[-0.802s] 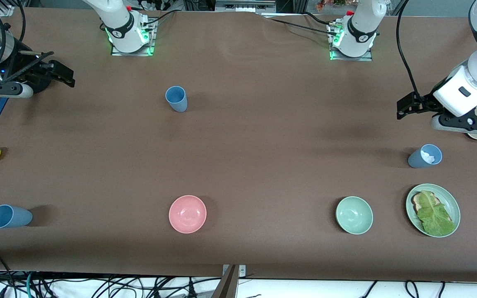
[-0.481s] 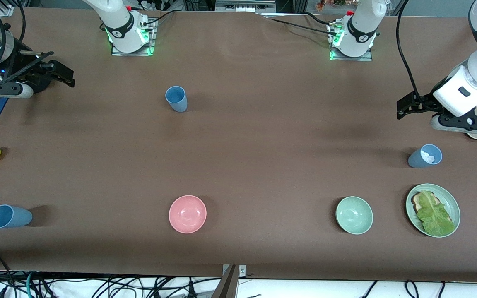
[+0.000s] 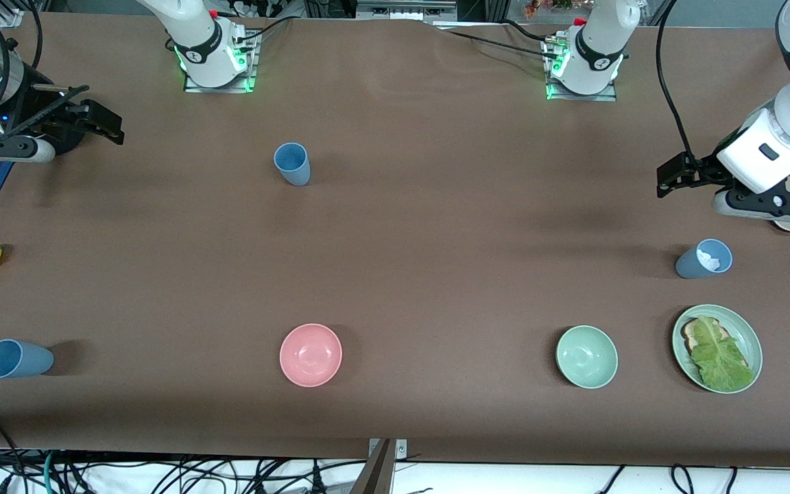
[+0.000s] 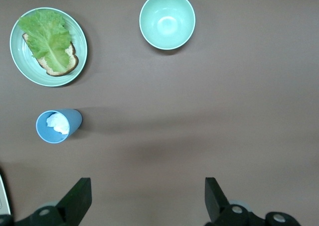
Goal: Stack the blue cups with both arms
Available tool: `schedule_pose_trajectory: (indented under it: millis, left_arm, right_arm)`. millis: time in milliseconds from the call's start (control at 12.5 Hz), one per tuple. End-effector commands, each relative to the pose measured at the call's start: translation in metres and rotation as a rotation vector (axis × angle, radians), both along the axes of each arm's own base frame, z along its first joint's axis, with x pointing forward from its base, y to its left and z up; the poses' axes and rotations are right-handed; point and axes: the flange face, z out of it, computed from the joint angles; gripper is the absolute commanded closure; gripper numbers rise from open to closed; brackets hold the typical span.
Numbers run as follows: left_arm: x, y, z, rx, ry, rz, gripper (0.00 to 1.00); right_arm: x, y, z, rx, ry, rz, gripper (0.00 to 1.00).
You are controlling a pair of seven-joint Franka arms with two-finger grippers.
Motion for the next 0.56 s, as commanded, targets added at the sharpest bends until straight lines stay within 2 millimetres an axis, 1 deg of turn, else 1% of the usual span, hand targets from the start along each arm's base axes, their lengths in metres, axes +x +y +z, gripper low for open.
schedule_pose_trajectory:
  millis: [0,481]
  left_arm:
    - [-0.0025,-0.0013,0.0081,-0.006,0.002,0.002,0.0]
    - [-0.0025,-0.0013,0.0081,-0.006,0.002,-0.001,0.0]
  right_arm:
    - [0.0006,0.0013,0.0072,-0.006,0.004,0.002,0.0]
    - [0.0,0.0004,0.0067,-0.007,0.01,-0.001,0.0]
